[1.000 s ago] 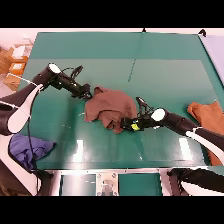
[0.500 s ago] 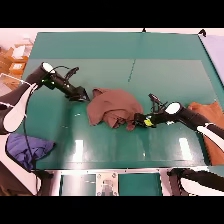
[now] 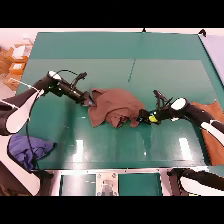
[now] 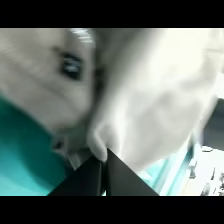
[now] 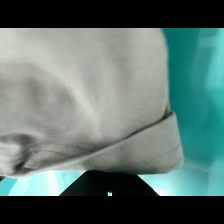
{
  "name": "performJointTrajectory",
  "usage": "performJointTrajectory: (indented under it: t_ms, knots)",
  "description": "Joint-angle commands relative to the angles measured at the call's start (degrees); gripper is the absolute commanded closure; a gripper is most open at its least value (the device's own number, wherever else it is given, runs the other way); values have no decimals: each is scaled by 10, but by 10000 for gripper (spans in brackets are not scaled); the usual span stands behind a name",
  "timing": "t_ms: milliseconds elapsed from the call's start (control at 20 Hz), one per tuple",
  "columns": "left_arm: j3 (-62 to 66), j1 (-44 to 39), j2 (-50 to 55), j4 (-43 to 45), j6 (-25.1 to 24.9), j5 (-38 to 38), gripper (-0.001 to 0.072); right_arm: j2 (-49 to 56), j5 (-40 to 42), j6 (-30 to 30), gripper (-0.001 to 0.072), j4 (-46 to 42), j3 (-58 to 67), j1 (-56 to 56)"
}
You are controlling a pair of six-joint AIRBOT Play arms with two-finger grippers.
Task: Fold the shirts.
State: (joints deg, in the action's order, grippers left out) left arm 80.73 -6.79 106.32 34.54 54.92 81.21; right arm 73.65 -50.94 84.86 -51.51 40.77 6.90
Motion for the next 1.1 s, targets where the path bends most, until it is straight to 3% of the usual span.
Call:
performJointTrajectory:
  t_ms: [0, 150, 400, 550, 650, 800, 1050]
  knots:
    - [56, 10, -25, -38, 19, 39, 685, -5, -79, 0, 698, -51, 71, -35]
    - [179, 22, -98, -59, 43, 25, 685, -45, -156, -1, 698, -66, 205, -98]
    - [421, 24, -238, -59, 91, -102, 685, -114, -245, 0, 698, -66, 520, -197]
    - [422, 24, -360, -38, 90, -221, 685, -146, -251, 2, 698, -66, 687, -238]
    - [419, 24, -429, -16, 74, -255, 685, -167, -245, 2, 698, -66, 769, -248]
    - [419, 24, -491, 3, 70, -279, 685, -220, -181, 1, 698, -63, 793, -247]
    - [387, 24, -486, 35, 72, -290, 685, -243, -176, -2, 698, -35, 768, -247]
